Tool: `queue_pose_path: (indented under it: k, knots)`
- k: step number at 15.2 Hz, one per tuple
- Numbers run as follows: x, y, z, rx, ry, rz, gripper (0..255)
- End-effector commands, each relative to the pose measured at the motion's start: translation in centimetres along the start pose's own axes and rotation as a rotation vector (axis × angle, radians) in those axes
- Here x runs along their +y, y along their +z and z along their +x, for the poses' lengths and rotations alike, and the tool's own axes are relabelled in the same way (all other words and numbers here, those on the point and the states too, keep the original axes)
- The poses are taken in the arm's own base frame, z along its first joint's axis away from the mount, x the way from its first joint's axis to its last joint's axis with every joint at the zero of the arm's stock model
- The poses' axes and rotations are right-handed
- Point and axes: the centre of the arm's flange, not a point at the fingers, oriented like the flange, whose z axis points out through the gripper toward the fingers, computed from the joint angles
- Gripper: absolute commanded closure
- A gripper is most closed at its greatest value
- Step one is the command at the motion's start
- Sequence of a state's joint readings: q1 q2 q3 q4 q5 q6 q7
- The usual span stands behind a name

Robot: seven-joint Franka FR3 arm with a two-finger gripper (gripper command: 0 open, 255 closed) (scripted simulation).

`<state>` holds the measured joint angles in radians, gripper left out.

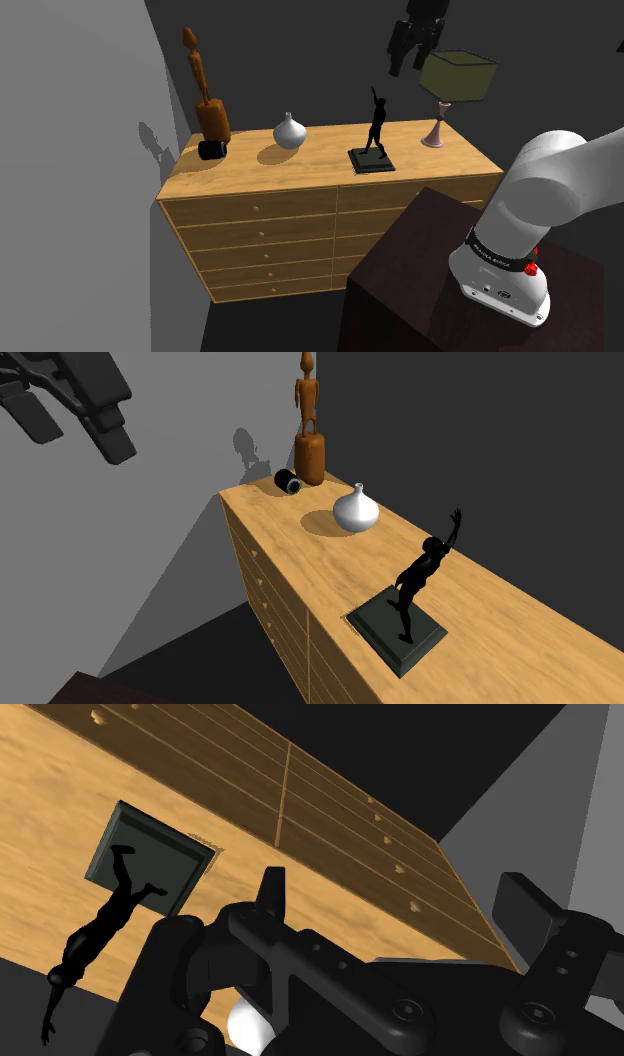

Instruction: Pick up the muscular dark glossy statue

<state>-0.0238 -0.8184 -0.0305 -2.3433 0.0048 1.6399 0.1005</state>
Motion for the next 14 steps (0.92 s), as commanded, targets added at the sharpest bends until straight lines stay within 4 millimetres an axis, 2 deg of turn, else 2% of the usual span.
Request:
queue_pose_path:
  k: [1,14]
  knots:
    - [0.0,0.0,0.0,0.000,0.000,0.000,0]
    - [12.5,7.2,10.6,-0.035,0.057,0.039,0]
